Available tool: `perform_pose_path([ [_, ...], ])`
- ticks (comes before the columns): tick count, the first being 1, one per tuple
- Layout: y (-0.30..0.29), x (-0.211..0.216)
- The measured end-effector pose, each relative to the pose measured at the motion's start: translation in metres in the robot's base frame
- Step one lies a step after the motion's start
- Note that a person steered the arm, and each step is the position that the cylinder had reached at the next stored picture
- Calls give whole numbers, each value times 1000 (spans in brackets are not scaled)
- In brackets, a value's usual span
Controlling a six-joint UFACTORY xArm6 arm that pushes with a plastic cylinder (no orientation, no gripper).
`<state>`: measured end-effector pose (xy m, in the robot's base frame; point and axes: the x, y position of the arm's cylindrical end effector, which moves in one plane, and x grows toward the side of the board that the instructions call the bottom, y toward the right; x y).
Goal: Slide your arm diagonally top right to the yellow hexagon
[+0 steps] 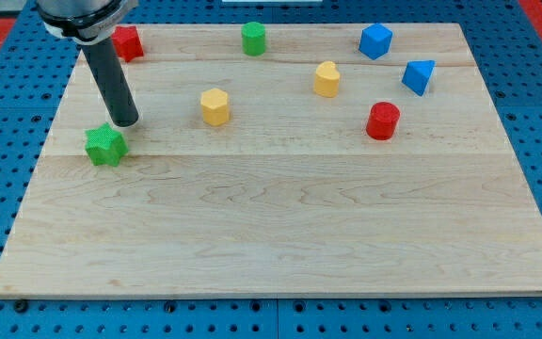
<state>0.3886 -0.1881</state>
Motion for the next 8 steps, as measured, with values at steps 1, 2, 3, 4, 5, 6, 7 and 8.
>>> perform_pose_path([
  [1, 3, 0],
  [2, 6, 0],
  [3, 6, 0],
  [4, 6, 0],
  [5, 6, -4],
  [6, 8, -23],
  [7, 22, -63],
  [8, 81, -86],
])
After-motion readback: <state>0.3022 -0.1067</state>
